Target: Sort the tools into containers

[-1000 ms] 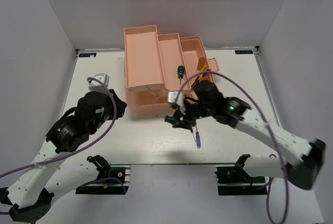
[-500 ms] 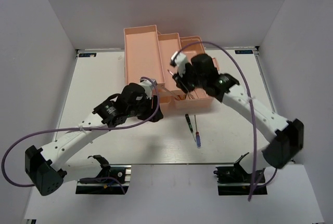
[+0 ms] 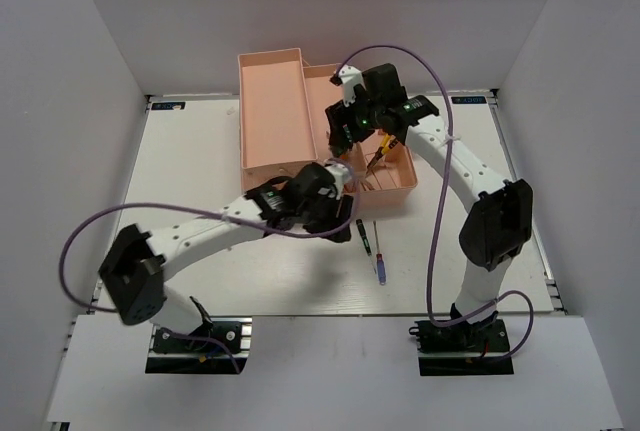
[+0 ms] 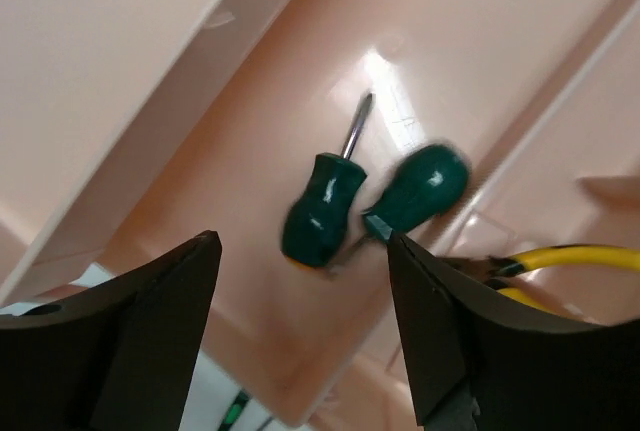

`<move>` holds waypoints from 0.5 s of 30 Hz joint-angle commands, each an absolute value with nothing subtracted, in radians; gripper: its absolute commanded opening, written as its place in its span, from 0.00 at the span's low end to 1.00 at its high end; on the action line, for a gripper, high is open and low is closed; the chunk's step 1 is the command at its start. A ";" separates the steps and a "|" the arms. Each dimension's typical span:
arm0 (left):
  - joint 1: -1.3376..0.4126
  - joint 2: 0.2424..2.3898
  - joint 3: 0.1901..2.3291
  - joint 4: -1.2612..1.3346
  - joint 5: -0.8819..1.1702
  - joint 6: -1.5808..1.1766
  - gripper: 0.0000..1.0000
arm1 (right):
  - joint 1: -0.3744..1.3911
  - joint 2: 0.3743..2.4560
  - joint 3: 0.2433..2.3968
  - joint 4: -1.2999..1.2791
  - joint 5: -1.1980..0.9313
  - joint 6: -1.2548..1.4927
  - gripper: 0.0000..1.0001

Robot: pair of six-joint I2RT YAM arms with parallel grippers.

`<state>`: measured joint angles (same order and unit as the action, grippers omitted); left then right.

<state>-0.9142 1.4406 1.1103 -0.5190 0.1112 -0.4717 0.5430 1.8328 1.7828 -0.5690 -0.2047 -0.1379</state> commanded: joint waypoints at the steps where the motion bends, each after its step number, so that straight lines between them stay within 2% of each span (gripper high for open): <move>1: -0.972 1.555 1.232 -0.526 0.086 -0.488 0.65 | 0.520 1.787 1.784 -0.597 -0.328 -0.114 0.75; 4: -1.003 1.656 1.301 -0.558 0.058 -0.524 0.65 | 0.492 1.738 1.773 -0.600 -0.325 -0.095 0.75; 6: -1.017 1.704 1.359 -0.606 -0.010 -0.567 0.65 | 0.448 1.665 1.758 -0.604 -0.299 -0.068 0.66; 8: -1.037 1.790 1.432 -0.719 -0.053 -0.659 0.65 | 0.387 1.564 1.642 -0.583 -0.253 -0.042 0.30; 9: -1.037 1.817 1.459 -0.719 -0.072 -0.660 0.65 | 0.373 1.537 1.641 -0.580 -0.253 -0.040 0.30; 10: -1.037 1.844 1.498 -0.750 -0.089 -0.681 0.65 | 0.358 1.485 1.534 -0.568 -0.249 -0.041 0.20; 15: -1.046 1.974 1.586 -0.785 -0.146 -0.713 0.65 | 0.193 1.315 1.293 -0.575 -0.270 -0.029 0.20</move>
<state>-1.0420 1.9461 1.5299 -0.7166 -0.0692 -0.6636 0.2436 1.3540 1.3830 -0.5735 -0.2588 -0.0532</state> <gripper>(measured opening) 0.654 0.197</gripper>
